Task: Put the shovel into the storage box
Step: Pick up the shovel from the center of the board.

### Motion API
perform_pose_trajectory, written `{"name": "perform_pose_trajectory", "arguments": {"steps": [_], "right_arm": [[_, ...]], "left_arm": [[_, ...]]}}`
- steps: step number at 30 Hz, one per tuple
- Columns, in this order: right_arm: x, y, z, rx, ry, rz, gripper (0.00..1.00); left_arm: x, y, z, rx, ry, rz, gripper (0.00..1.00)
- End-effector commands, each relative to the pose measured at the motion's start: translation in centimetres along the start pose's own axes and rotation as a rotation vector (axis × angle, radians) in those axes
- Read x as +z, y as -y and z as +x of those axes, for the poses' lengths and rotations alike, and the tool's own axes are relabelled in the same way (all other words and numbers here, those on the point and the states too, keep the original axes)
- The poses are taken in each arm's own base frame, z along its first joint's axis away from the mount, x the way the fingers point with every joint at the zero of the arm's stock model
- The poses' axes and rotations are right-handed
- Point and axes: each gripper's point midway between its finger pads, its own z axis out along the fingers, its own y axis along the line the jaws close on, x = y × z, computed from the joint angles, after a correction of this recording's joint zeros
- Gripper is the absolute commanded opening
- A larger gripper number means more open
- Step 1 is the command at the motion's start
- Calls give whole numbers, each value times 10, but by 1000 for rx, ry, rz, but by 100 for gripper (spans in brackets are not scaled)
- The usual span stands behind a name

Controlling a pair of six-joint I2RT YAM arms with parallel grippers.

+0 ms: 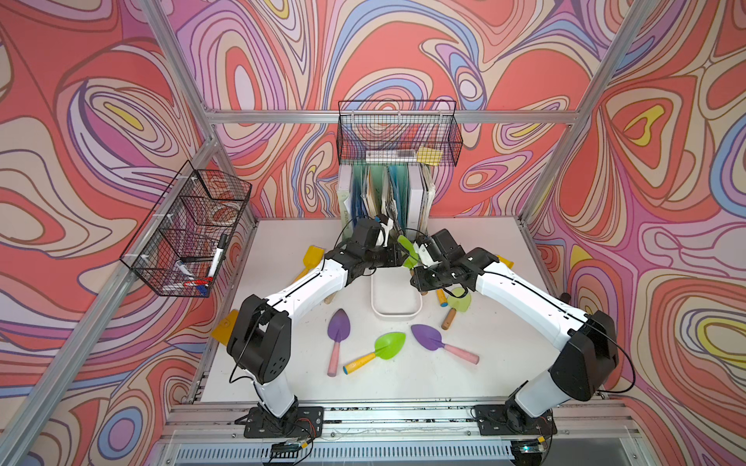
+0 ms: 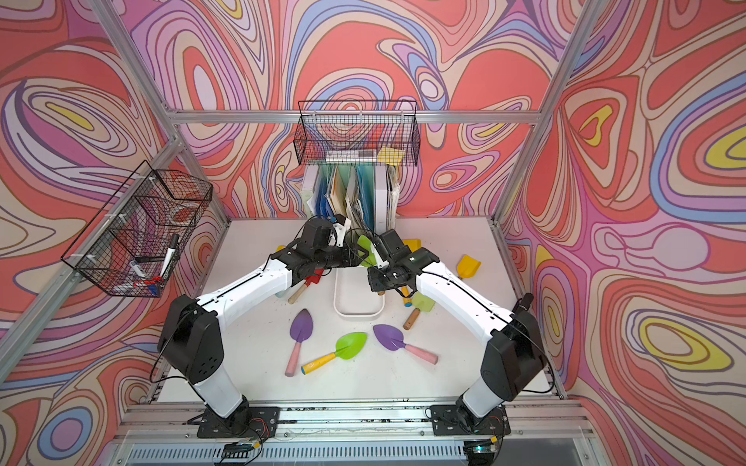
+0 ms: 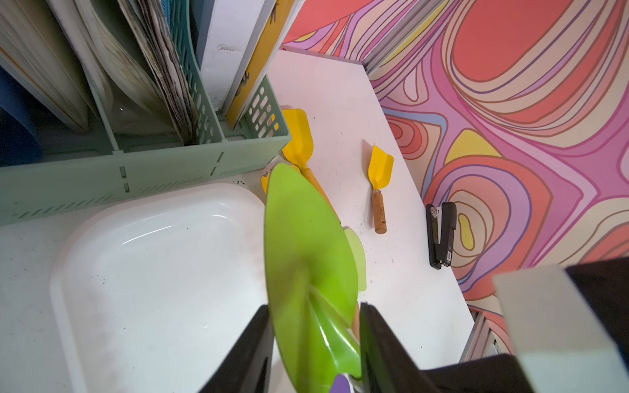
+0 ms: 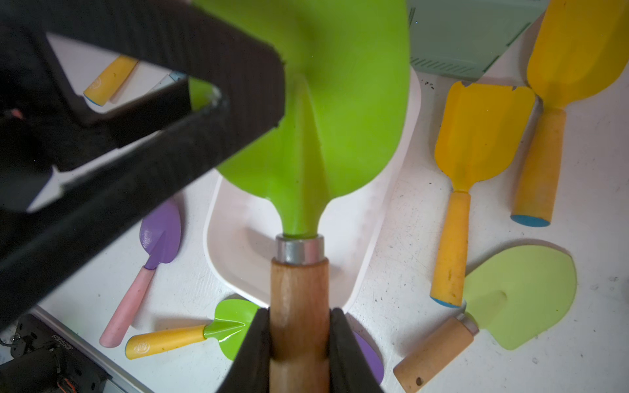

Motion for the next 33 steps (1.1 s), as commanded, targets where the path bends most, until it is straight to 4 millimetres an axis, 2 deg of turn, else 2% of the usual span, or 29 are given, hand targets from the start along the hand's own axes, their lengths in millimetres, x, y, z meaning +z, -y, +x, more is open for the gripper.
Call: {"name": "perform_pose_trajectory", "arguments": {"steps": [1,10,15,16,19,22,24,33], "right_arm": [[-1,-9,-10,-5,33,-25,0],[-1,-9,-10,-1,37,-24,0],[-3,-9,-10,6,44,-21,0],[-3,-8,-10,9,44,-18,3],[-6,-7,-8,13,45,-13,35],[-11,-3,-4,19,47,5,55],[-17,-1,-2,22,54,10,58],[-37,11,23,54,52,36,56]], "left_arm": [[9,-1,1,-2,7,4,33],[13,-7,7,-14,-12,-6,0],[14,-11,10,-16,-19,-22,0],[14,-12,10,-14,-20,-27,0],[15,-17,13,-16,-26,-45,0],[17,-22,17,-15,-38,-56,0],[20,-27,18,-18,-44,-59,0],[33,-51,17,-42,-82,-60,0]]}}
